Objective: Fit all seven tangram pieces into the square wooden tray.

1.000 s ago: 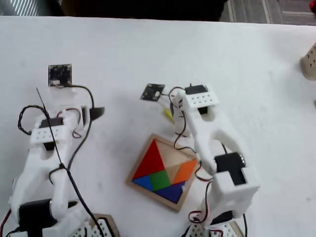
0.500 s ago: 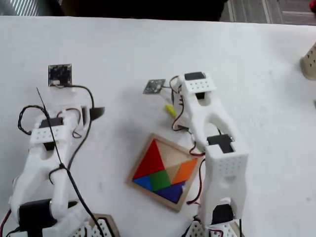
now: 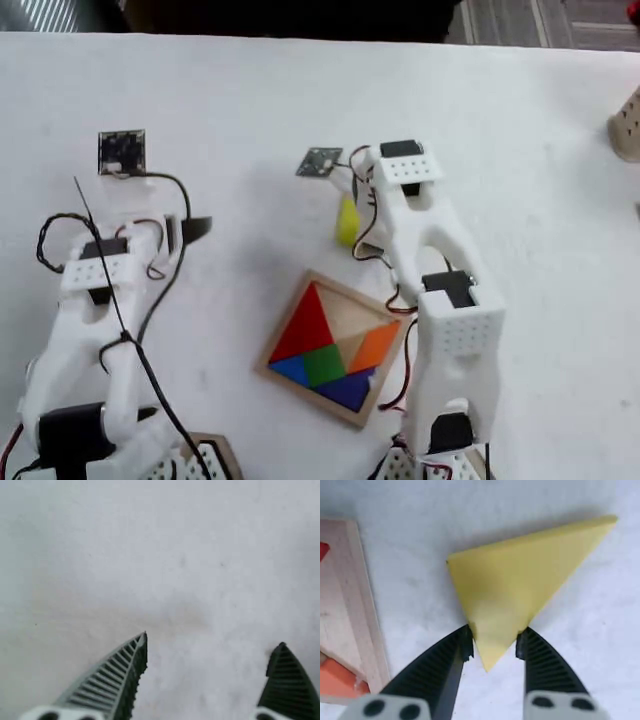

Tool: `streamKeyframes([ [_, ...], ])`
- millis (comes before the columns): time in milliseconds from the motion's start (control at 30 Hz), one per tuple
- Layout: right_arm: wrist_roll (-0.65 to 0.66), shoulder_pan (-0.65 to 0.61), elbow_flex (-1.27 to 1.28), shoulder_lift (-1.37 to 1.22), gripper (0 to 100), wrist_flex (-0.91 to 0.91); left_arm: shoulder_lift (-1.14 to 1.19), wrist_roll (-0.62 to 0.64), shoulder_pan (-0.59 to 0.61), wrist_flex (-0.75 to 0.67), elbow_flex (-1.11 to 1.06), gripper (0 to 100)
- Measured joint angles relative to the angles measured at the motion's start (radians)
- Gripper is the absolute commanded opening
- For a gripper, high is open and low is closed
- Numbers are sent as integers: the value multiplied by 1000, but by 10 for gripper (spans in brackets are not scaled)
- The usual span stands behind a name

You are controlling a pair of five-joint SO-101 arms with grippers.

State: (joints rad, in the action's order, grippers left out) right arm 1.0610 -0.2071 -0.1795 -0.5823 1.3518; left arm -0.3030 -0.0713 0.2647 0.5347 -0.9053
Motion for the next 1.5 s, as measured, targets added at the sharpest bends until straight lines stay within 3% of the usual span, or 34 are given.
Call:
streamKeyframes([
  [233,-17,0,-3,0,145,0,0,0,0,0,0,373],
  [467,-149,-38,-104,-5,437,144,0,0,0,0,0,373],
  [767,-242,-74,-138,81,440,230,0,0,0,0,0,373],
  [1000,-543,-81,-138,140,440,230,0,0,0,0,0,373],
  [1133,-620,-80,-95,180,440,219,0,0,0,0,0,373],
  [1500,-813,-83,264,387,440,-155,0,0,0,0,0,373],
])
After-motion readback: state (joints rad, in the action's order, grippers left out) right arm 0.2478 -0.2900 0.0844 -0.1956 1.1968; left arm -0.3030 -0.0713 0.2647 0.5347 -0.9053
